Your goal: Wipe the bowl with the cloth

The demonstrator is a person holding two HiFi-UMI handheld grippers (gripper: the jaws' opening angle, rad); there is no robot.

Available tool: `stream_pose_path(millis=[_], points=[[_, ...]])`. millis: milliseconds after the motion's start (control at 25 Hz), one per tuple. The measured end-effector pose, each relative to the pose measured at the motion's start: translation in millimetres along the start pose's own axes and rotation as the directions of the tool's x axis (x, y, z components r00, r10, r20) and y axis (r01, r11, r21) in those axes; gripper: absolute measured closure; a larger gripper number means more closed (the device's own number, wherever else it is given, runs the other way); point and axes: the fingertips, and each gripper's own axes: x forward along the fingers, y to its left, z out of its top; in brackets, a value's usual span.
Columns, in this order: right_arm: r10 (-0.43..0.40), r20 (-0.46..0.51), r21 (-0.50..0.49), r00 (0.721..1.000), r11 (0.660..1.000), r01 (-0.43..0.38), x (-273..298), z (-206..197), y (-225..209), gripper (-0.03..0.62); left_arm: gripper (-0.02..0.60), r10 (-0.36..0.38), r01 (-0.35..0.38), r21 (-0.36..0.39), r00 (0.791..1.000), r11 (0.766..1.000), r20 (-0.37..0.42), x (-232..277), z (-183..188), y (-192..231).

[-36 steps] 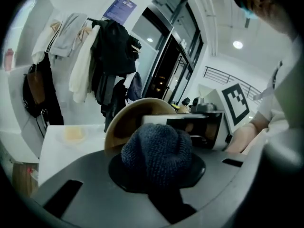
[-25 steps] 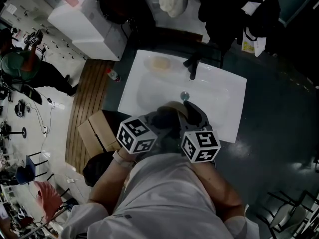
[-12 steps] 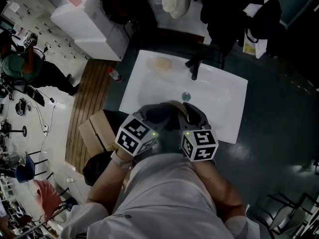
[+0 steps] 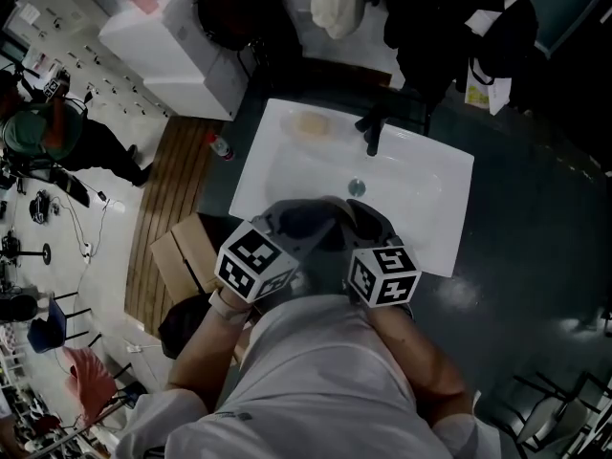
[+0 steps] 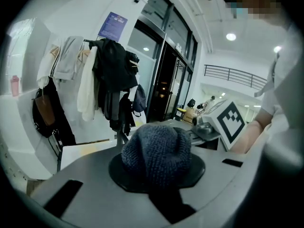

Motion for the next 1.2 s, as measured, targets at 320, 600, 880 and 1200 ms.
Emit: stream_pose_path(millis=[320,600,880,1200], points=[[-0.025,0.085,-0.003,0.996,1.000,0.025,-7.6,9.9,-23.2,0.513,0.508,-0.023,0.050,-0.150,0.984,0.987,0.174,-50.6,19.6,38.9],[-0.017,0.122,-0.429,0.992,0.900,0.068,-7.4,20.7,8.7,0.513,0.508,-0.035,0.070,-0.146,0.973,0.987,0.229,-68.7,44.4,56.7],[0.011,0.137,-0.716,0.991,0.692,0.091,-7.0,19.3,40.1,0.513,0.508,-0.146,0.157,-0.072,0.979,0.985,0.142,-43.7,42.2,34.1],[0.007,0.145,-0.870,0.989,0.477,0.124,-9.0,17.1,59.2,0.513,0.508,-0.217,0.224,-0.091,0.973,0.970,0.080,-25.1,23.9,20.4]])
